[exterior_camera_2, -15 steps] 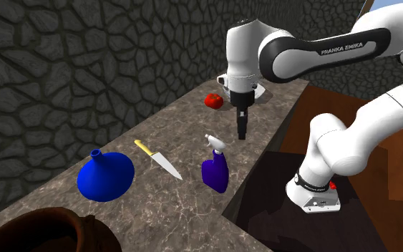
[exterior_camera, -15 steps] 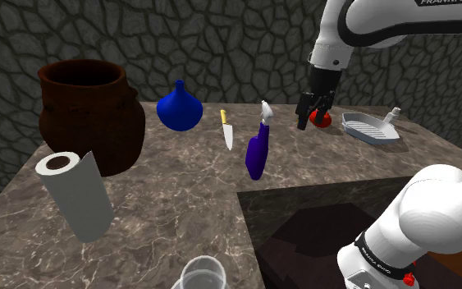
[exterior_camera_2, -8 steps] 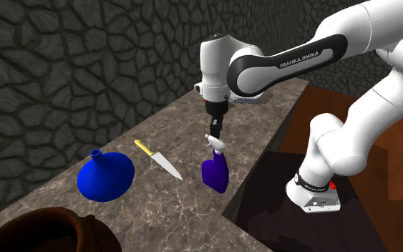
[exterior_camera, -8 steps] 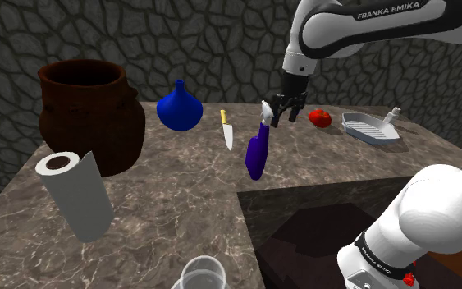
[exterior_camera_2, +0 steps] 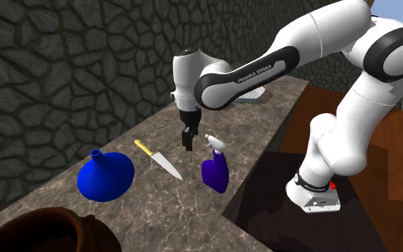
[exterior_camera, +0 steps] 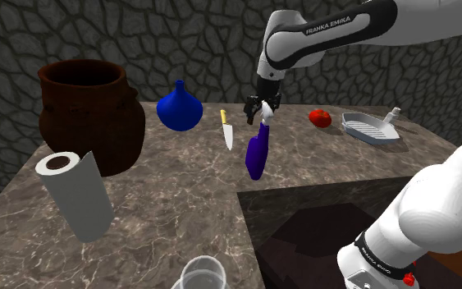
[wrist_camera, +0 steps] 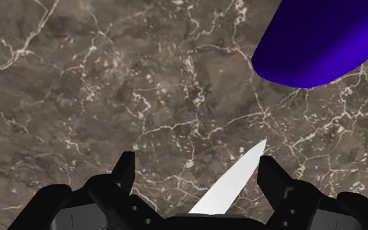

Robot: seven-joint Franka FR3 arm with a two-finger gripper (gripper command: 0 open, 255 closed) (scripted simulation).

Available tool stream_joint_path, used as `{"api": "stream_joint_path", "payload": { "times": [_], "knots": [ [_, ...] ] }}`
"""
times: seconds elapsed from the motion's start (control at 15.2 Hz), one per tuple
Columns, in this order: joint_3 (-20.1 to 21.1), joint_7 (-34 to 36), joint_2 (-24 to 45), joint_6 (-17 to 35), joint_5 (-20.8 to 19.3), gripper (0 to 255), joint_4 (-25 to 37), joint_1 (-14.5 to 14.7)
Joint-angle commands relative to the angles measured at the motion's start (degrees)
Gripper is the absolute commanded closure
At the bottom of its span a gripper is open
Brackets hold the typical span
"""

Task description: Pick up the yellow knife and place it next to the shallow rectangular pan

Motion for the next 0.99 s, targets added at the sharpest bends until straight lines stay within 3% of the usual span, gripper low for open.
{"api": "stream_joint_path", "payload": {
  "times": [0.0,0.79,0.92],
  "knots": [
    [0.0,0.4,4.5,1.7,-0.3,0,3.6,0.0],
    [-0.4,3.0,29.7,5.3,-1.9,0,29.6,0.1],
    [-0.5,3.1,31.2,5.8,-2.0,0,30.8,0.1]
  ]
}}
